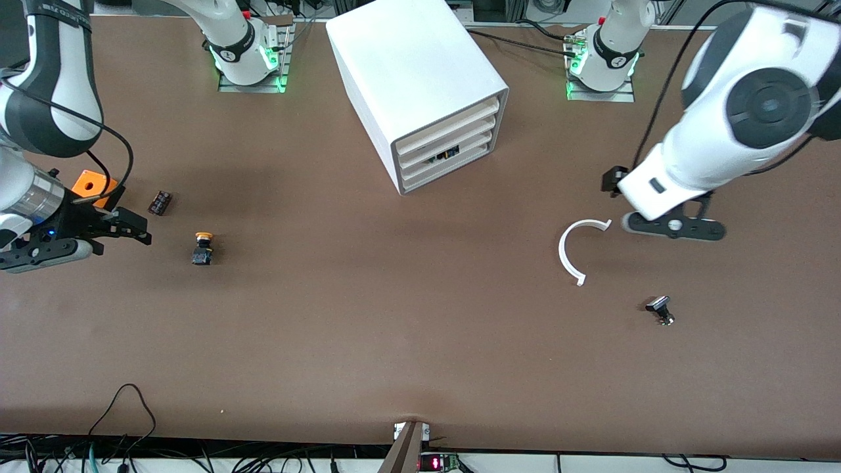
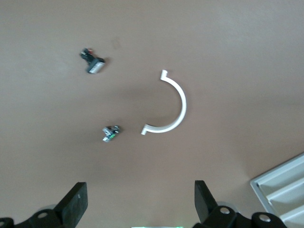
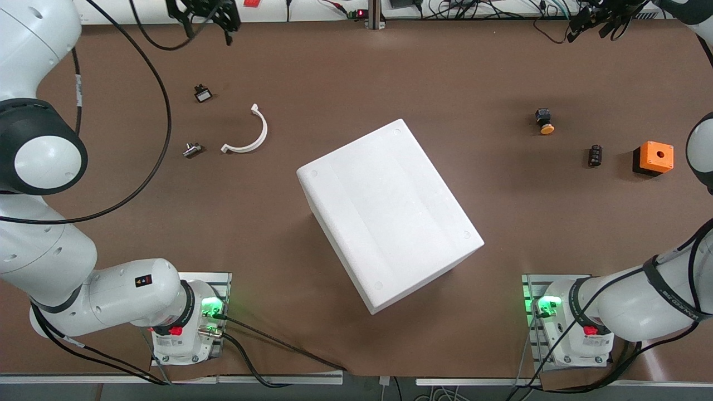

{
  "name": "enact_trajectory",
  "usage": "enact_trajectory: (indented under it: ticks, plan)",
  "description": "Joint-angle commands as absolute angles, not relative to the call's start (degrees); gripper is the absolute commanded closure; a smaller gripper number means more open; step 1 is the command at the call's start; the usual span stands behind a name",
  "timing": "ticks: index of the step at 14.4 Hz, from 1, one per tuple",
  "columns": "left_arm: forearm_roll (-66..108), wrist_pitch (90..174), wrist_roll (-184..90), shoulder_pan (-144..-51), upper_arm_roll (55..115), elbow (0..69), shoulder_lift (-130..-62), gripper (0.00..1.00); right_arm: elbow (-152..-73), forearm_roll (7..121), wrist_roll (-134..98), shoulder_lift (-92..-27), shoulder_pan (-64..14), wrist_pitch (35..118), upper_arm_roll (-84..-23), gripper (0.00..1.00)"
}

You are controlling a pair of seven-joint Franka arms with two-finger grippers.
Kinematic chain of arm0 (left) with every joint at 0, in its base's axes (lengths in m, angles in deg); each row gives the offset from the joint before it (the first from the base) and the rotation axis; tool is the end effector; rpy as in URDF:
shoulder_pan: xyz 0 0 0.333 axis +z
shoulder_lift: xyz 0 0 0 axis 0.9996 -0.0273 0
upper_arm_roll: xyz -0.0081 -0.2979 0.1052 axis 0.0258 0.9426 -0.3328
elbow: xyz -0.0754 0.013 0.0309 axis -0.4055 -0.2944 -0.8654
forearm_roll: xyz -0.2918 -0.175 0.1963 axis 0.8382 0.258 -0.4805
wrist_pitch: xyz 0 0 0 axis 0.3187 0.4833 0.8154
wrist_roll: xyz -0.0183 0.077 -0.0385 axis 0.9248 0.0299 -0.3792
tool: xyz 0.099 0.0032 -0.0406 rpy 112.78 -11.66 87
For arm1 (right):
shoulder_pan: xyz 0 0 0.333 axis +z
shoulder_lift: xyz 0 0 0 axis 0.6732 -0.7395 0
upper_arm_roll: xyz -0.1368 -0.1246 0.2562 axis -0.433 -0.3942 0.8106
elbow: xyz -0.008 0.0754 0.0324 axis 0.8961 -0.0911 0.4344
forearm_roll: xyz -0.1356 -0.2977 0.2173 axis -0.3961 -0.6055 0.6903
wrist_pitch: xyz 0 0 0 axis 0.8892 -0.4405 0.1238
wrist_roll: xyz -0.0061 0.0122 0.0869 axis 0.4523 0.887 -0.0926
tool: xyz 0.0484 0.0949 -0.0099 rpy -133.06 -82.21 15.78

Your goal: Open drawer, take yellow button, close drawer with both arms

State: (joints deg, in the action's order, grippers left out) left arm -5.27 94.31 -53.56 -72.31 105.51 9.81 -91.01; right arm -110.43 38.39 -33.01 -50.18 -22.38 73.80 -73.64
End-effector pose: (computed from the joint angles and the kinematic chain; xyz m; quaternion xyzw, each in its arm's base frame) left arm 0.6079 -0.1383 0.5594 -0.9915 0.0694 0.0851 0.0701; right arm 0.6352 -0.0290 0.4708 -0.9941 -0.0972 -0.0379 0.0311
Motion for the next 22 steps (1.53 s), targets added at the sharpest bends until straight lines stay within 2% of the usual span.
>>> enact_trajectory:
  ticks: [1,2,3,6,8,10,13,16,22]
  plan:
    - [1.4,95.9,-50.2,-78.5,92.1,10.8,-84.1,0.01,-103.5,33.6,-27.6,-50.3,-29.2,65.3,-65.1,0.0]
    - [5.7,98.6,-50.2,-80.7,85.9,12.1,-81.9,0.01,-100.8,31.7,-25.1,-50.1,-31.3,61.5,-61.9,0.0]
    - [9.6,101.5,-49.3,-81.4,82.2,15.6,-78.8,0.01,-98.6,30.7,-22.9,-49.5,-32.9,58.4,-59.6,0.0]
    - [11.1,108.8,-38.2,-86.1,72.6,26.9,-71.2,0.01,-97.7,30.3,-19.6,-47.1,-38.9,55.5,-52.9,0.0]
    - [11.1,111.4,-37.1,-89.6,68.0,30.0,-70.3,0.01,-97.6,29.4,-18.0,-45.5,-42.2,53.7,-48.7,0.0]
    - [11.5,114.5,-37.2,-89.8,67.2,32.5,-67.8,0.01,-97.7,28.8,-13.7,-43.3,-43.5,50.8,-46.7,0.0]
    - [11.0,113.7,-37.0,-89.9,67.0,37.3,-63.4,0.01,-97.6,24.5,-12.0,-41.1,-44.2,49.3,-43.6,0.0]
    - [11.0,112.4,-37.9,-89.8,67.6,35.6,-64.7,0.01,-97.5,24.0,-11.9,-40.2,-47.8,47.2,-38.0,0.0]
    - [11.0,111.2,-37.9,-89.8,67.6,35.1,-65.2,0.01,-97.6,24.7,-7.4,-36.1,-47.7,43.9,-37.6,0.0]
